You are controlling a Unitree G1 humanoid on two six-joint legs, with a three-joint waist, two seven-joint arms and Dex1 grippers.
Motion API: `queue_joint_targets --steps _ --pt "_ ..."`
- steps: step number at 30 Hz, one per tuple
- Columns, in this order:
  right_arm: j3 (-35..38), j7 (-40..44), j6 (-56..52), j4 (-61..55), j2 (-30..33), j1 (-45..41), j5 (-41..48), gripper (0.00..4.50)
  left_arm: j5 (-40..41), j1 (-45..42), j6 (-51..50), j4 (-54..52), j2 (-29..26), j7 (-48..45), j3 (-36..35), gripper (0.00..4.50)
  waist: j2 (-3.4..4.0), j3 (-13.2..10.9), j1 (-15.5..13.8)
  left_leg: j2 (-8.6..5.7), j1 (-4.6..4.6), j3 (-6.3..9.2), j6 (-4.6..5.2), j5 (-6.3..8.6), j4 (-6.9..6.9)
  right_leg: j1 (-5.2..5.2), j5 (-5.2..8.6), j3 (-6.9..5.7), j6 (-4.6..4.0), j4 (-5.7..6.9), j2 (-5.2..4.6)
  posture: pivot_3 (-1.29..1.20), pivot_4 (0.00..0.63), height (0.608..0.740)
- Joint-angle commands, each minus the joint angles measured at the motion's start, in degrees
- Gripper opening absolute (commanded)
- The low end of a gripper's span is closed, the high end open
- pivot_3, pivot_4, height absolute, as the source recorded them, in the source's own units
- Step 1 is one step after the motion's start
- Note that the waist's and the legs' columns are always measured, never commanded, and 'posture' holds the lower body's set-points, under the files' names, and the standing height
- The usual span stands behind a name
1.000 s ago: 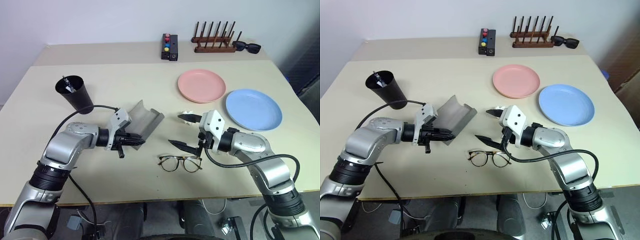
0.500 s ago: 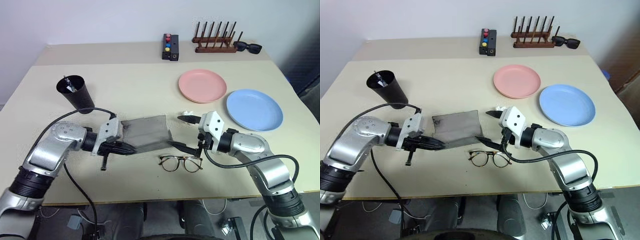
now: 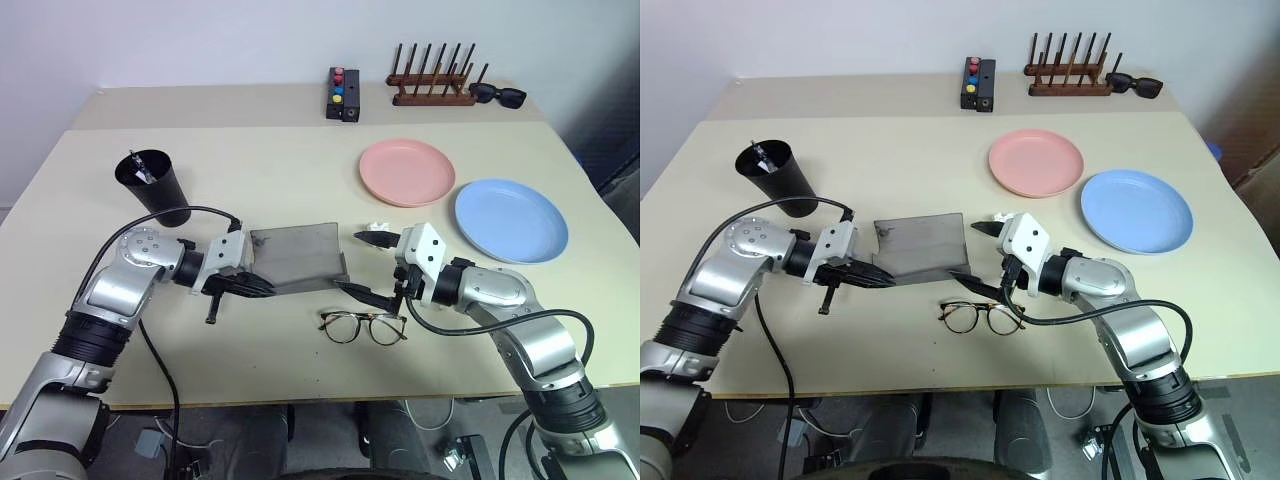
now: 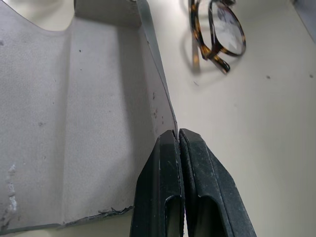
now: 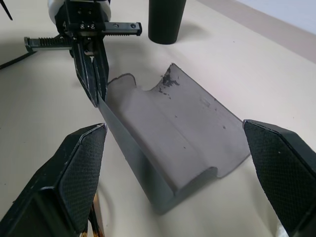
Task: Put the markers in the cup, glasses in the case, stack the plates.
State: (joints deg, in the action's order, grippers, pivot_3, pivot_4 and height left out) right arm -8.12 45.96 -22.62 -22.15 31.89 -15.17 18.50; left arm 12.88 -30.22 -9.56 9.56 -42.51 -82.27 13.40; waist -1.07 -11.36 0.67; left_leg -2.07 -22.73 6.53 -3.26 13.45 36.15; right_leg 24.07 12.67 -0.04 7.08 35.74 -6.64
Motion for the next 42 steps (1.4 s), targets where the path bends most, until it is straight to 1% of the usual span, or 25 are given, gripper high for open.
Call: queue_joint_targets --steps 1,3,5,9,13,17,20,24,29,33,37,42 --pt "0.75 -0.18 0.99 -1.59 -0.32 0.01 0.36 4.50 -0.51 -1.35 -0.47 1.18 0.91 0.98 -0.40 0.28 0.00 0.00 -0.04 0.00 0.00 0.01 0.00 0.00 0.00 -0.01 0.00 0.00 0.00 0.00 0.00 0.00 0.150 0.739" --pt "0.76 -0.17 0.92 -1.73 -0.25 0.09 0.40 4.50 0.01 -1.57 -0.88 1.23 1.21 1.15 -0.93 0.86 0.00 0.00 0.07 0.00 0.01 0.01 0.00 0.00 0.01 -0.02 0.00 0.00 0.00 0.00 0.00 0.00 0.150 0.739" --pt "0.78 -0.16 0.90 -1.79 -0.19 0.11 0.41 4.50 0.86 -1.71 -1.10 0.98 1.41 1.80 -2.13 1.82 0.00 0.00 0.13 0.00 0.01 0.01 0.00 0.00 0.00 -0.01 0.00 0.00 0.01 0.00 0.00 0.00 0.150 0.739" --pt "0.79 -0.13 0.89 -1.82 -0.11 0.10 0.40 4.50 3.16 -2.34 -3.42 0.11 1.36 2.18 -4.50 1.82 0.00 0.00 0.31 0.01 0.01 0.02 0.00 0.00 -0.02 0.03 -0.01 0.00 0.02 0.06 0.01 0.00 0.150 0.739" --pt "1.04 -0.12 0.86 -1.80 0.17 0.21 0.36 4.50 11.30 -4.95 -10.22 -2.56 0.73 4.13 -12.53 1.82 -0.01 -0.01 0.28 0.01 0.01 0.03 0.00 0.00 -0.01 0.03 0.00 0.00 0.02 0.06 0.01 0.00 0.150 0.739" --pt "1.21 -0.14 0.91 -1.77 0.33 0.43 0.32 4.50 15.01 -5.77 -14.74 -3.75 -0.53 6.26 -17.22 1.82 -0.01 0.00 0.30 0.00 0.02 0.03 0.00 0.00 -0.01 0.03 0.00 -0.01 0.03 0.06 0.00 0.00 0.150 0.739" --pt "1.10 -0.15 0.97 -1.57 0.27 0.35 0.25 4.50 15.33 -4.24 -16.10 -5.75 -1.54 7.07 -17.81 2.59 0.00 -0.01 0.39 0.01 0.04 0.03 0.00 0.00 -0.03 0.03 0.00 -0.01 0.04 0.07 0.01 0.00 0.150 0.739" --pt "0.96 0.00 1.17 -1.13 0.20 0.18 0.16 4.50 14.42 -0.95 -15.68 -10.47 -2.01 7.57 -16.55 4.46 0.00 -0.01 0.37 0.01 0.04 0.03 0.00 0.00 -0.03 0.03 0.00 0.00 0.03 0.08 0.01 0.00 0.150 0.739" --pt "1.55 0.53 1.32 -0.82 0.99 0.45 0.07 4.50 14.21 3.06 -15.88 -18.29 -2.15 7.13 -13.38 4.49 -0.01 -0.01 0.12 0.01 0.02 0.02 0.00 0.00 -0.02 0.02 0.01 0.00 0.01 0.05 0.00 0.00 0.150 0.739" --pt "3.51 1.46 0.67 -1.86 3.55 2.19 0.43 4.50 11.88 5.51 -14.46 -24.91 -1.89 7.38 -8.24 4.49 -0.01 -0.01 0.03 0.01 0.02 0.02 0.00 0.00 -0.03 0.01 0.09 0.01 -0.13 0.02 -0.01 0.00 0.150 0.739" --pt "5.41 2.55 -0.52 -3.49 6.10 4.17 1.53 4.50 10.97 4.98 -14.30 -26.32 -0.34 8.01 -4.70 4.49 -0.01 -0.01 0.03 0.01 0.01 0.01 0.00 0.00 -0.01 0.00 0.10 0.00 -0.16 0.02 0.00 0.00 0.150 0.739" --pt "7.43 3.68 -1.74 -5.57 9.37 7.91 2.11 4.50 8.45 2.73 -12.11 -24.80 2.21 8.06 -0.41 4.49 -0.01 -0.01 0.01 0.01 0.02 0.02 0.00 0.00 -0.02 -0.01 0.10 0.00 -0.16 0.02 0.00 0.00 0.150 0.739"
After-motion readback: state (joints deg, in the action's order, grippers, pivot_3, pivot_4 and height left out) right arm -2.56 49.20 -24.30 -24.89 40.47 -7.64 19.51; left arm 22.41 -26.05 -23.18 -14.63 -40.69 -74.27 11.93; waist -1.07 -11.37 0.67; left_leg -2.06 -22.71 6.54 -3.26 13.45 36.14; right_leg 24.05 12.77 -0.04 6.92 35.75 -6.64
